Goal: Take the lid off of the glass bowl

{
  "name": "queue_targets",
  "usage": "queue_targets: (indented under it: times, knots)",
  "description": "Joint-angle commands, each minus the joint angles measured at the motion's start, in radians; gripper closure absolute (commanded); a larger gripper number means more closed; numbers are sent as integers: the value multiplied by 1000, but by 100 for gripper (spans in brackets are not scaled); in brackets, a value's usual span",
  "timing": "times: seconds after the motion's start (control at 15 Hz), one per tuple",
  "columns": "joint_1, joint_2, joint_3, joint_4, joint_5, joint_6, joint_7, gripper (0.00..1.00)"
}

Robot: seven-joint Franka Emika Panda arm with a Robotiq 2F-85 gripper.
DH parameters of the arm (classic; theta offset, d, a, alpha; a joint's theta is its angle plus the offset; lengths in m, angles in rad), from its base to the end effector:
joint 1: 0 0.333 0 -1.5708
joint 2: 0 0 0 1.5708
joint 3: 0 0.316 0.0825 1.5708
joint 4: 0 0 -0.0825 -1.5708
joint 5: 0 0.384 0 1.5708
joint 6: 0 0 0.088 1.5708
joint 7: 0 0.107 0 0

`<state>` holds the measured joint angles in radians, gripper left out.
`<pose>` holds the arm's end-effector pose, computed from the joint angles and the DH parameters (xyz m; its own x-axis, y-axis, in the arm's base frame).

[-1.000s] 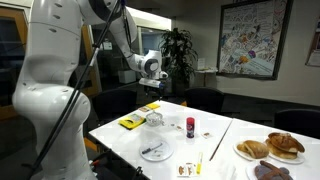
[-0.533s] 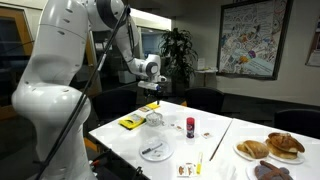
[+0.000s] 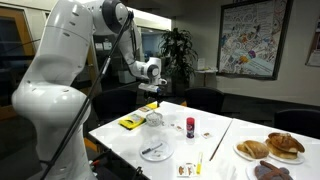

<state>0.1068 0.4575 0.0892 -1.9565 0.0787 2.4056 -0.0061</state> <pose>0.6063 0.1188 0.2415 0.9908 0.1346 -0.0101 0.1331 -0.9869 -0.0916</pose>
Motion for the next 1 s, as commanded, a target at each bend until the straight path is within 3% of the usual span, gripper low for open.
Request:
queue_targets:
  times: [0.0, 0.33, 0.93]
  knots:
    - [-4, 34, 6, 45, 0, -59, 5, 0]
    - [3, 47, 1, 60, -11, -114, 14, 0]
    - [24, 61, -17, 69, -77, -105, 77, 0]
